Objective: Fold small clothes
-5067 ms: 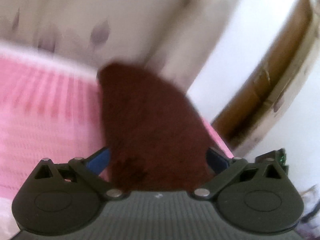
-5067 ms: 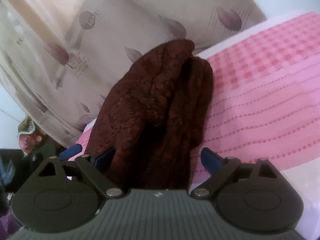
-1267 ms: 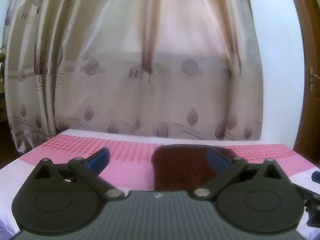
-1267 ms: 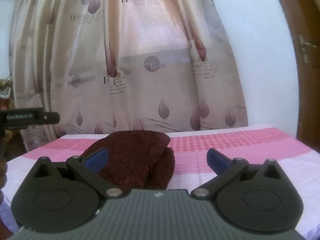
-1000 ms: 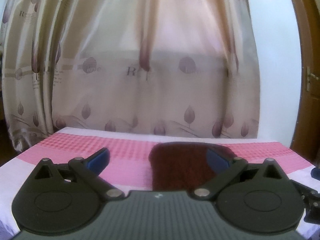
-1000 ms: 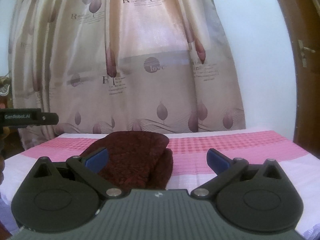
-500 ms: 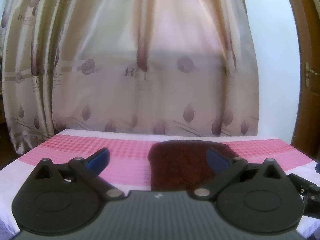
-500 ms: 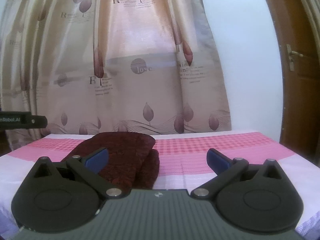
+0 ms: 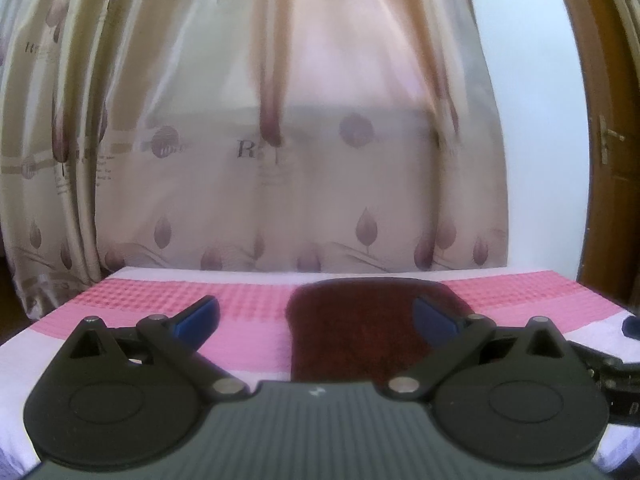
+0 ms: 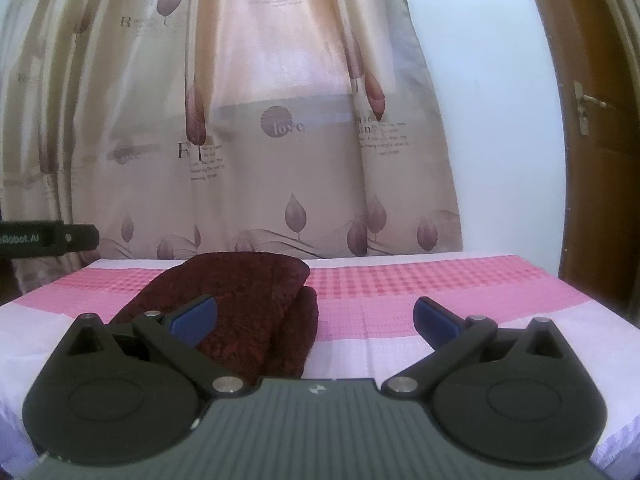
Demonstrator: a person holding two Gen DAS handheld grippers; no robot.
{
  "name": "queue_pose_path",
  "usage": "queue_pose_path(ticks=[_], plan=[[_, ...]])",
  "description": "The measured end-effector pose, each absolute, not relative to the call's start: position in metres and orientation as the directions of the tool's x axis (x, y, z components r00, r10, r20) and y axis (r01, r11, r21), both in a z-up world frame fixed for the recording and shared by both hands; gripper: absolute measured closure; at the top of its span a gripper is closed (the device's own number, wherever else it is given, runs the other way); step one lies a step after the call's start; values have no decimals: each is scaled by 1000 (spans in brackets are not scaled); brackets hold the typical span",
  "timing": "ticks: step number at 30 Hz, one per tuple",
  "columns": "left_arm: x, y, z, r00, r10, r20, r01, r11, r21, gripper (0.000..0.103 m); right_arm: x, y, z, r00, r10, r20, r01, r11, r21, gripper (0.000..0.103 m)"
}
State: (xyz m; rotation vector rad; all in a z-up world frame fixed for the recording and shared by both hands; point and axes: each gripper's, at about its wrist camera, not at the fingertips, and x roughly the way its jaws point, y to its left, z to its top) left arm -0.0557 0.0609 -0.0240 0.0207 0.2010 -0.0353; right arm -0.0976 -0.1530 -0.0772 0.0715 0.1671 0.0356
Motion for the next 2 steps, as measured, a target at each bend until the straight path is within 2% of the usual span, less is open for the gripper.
queue_pose_path(ticks=[2], plan=[[-53,61,-25,974,-35,-223,38,999,7,0,-97,-152,-77,984,44,-173,-31,997,72,0]])
